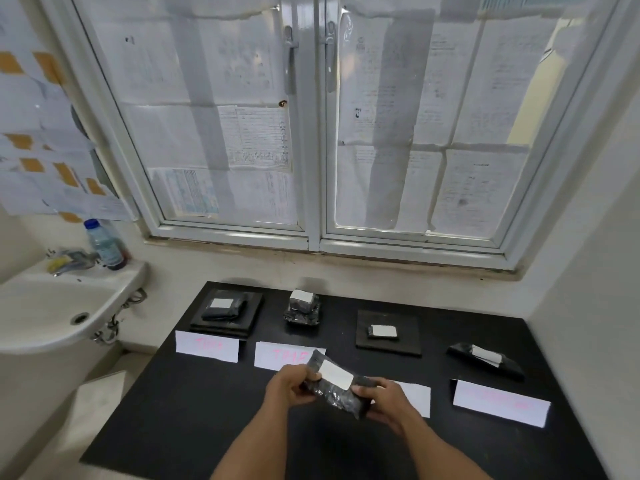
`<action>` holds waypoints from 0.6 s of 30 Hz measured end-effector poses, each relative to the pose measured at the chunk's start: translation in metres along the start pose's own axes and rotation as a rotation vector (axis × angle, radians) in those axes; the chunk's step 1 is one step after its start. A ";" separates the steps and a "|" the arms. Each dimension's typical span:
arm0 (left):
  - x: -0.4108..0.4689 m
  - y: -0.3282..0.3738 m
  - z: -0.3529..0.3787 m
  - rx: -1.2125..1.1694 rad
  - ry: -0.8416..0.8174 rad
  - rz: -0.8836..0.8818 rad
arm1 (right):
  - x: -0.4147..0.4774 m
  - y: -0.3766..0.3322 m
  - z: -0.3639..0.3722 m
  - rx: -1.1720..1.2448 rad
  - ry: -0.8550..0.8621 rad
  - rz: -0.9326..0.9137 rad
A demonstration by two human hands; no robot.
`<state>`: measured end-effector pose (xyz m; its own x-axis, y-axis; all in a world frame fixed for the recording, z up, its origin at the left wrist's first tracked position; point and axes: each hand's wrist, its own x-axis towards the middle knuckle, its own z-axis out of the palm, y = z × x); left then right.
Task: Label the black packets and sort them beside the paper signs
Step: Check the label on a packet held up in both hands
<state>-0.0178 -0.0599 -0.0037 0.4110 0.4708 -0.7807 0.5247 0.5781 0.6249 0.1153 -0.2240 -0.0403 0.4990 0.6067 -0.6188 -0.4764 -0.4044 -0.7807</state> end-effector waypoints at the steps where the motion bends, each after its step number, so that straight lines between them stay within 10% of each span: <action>1: -0.003 0.002 -0.004 0.016 -0.001 0.002 | 0.000 -0.003 0.000 0.014 -0.008 -0.013; 18: -0.005 0.026 -0.054 -0.270 -0.296 0.176 | 0.013 -0.063 0.023 0.182 -0.208 -0.131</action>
<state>-0.0470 -0.0113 0.0168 0.6935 0.3890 -0.6064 0.2300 0.6781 0.6980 0.1354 -0.1753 0.0025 0.4144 0.7805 -0.4681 -0.5493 -0.1957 -0.8124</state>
